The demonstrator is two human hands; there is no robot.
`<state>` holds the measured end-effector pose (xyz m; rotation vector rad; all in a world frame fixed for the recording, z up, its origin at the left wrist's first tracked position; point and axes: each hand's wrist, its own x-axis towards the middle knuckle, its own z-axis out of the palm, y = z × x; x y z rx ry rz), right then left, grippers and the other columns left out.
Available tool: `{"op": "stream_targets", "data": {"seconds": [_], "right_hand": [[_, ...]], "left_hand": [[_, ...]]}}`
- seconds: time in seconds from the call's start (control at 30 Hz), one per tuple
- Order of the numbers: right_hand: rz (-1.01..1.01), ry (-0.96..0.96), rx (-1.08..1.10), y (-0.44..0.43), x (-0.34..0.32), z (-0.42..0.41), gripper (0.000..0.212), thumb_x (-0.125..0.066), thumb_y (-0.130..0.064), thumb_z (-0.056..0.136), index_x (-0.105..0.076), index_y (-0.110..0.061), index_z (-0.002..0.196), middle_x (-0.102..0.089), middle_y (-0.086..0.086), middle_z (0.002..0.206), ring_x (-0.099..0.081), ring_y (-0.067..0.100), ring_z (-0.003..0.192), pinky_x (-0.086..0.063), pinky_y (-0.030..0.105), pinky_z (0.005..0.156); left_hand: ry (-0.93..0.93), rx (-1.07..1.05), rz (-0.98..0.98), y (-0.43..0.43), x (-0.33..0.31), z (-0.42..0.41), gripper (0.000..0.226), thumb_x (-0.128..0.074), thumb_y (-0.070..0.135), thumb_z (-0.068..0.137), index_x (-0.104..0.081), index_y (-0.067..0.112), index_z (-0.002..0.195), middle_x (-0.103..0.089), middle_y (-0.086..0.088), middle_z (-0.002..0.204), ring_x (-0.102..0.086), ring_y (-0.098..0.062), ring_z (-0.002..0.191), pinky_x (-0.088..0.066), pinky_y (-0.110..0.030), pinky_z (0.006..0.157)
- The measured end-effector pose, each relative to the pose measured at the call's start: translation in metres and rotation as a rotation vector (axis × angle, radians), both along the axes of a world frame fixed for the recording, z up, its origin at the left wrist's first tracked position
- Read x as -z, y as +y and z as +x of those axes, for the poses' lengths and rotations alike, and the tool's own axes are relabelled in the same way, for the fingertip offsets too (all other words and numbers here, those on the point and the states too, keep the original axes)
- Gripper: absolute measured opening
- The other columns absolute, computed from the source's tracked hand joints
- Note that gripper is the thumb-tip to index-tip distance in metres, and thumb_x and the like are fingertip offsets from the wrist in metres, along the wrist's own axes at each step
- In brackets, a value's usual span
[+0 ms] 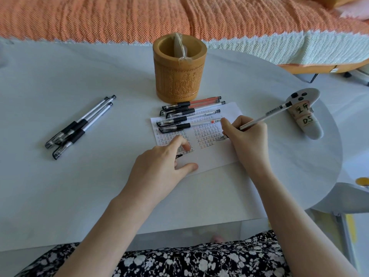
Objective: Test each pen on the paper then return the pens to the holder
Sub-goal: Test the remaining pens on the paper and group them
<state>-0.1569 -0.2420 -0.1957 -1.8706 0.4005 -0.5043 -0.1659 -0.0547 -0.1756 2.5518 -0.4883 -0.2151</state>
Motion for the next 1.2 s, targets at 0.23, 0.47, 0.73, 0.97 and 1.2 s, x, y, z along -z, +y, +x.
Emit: {"op": "stream_targets", "data": {"seconds": [0.23, 0.47, 0.73, 0.97, 1.2], "right_hand": [[-0.045, -0.018, 0.046, 0.0004, 0.005, 0.0033, 0.041, -0.063, -0.014, 0.08, -0.035, 0.001, 0.055, -0.037, 0.014, 0.055, -0.053, 0.044, 0.061, -0.027, 0.028, 0.057], [-0.082, 0.012, 0.018, 0.0038, 0.0056, 0.002, 0.038, -0.06, -0.013, 0.081, -0.038, 0.012, 0.062, -0.041, 0.015, 0.059, -0.039, 0.014, 0.063, -0.02, 0.026, 0.052], [-0.093, 0.009, 0.033, 0.0058, 0.0041, 0.0019, 0.037, -0.061, -0.012, 0.081, -0.042, 0.014, 0.062, -0.048, 0.032, 0.06, -0.036, 0.016, 0.06, -0.02, 0.027, 0.051], [-0.106, 0.004, 0.027, 0.0052, 0.0045, 0.0024, 0.039, -0.061, -0.014, 0.082, -0.042, 0.014, 0.062, -0.048, 0.034, 0.061, -0.035, 0.016, 0.059, -0.021, 0.027, 0.053], [-0.158, 0.016, 0.023, 0.0081, 0.0011, 0.0008, 0.039, -0.062, -0.011, 0.082, -0.038, 0.011, 0.06, -0.03, 0.014, 0.057, -0.022, 0.011, 0.054, -0.015, 0.023, 0.045]], "left_hand": [[0.004, -0.004, -0.003, -0.0007, 0.0024, 0.0012, 0.034, -0.06, 0.057, 0.079, -0.045, 0.038, 0.103, -0.057, 0.008, 0.07, -0.063, -0.01, 0.083, -0.041, -0.027, 0.062], [-0.01, -0.001, 0.007, -0.0004, 0.0031, 0.001, 0.035, -0.059, 0.058, 0.078, -0.044, 0.038, 0.103, -0.053, 0.011, 0.066, -0.062, -0.011, 0.081, -0.038, -0.027, 0.06], [-0.019, 0.005, 0.005, 0.0005, 0.0036, 0.0015, 0.035, -0.058, 0.058, 0.079, -0.044, 0.038, 0.103, -0.056, 0.009, 0.067, -0.063, -0.011, 0.081, -0.042, -0.028, 0.062], [-0.031, 0.014, 0.01, 0.0009, 0.0032, 0.0014, 0.035, -0.058, 0.058, 0.079, -0.044, 0.037, 0.103, -0.054, 0.01, 0.066, -0.062, -0.012, 0.078, -0.042, -0.027, 0.063], [-0.022, 0.009, 0.017, 0.0001, 0.0043, 0.002, 0.036, -0.058, 0.059, 0.079, -0.044, 0.037, 0.104, -0.059, 0.009, 0.072, -0.063, -0.013, 0.081, -0.046, -0.028, 0.066]]}}
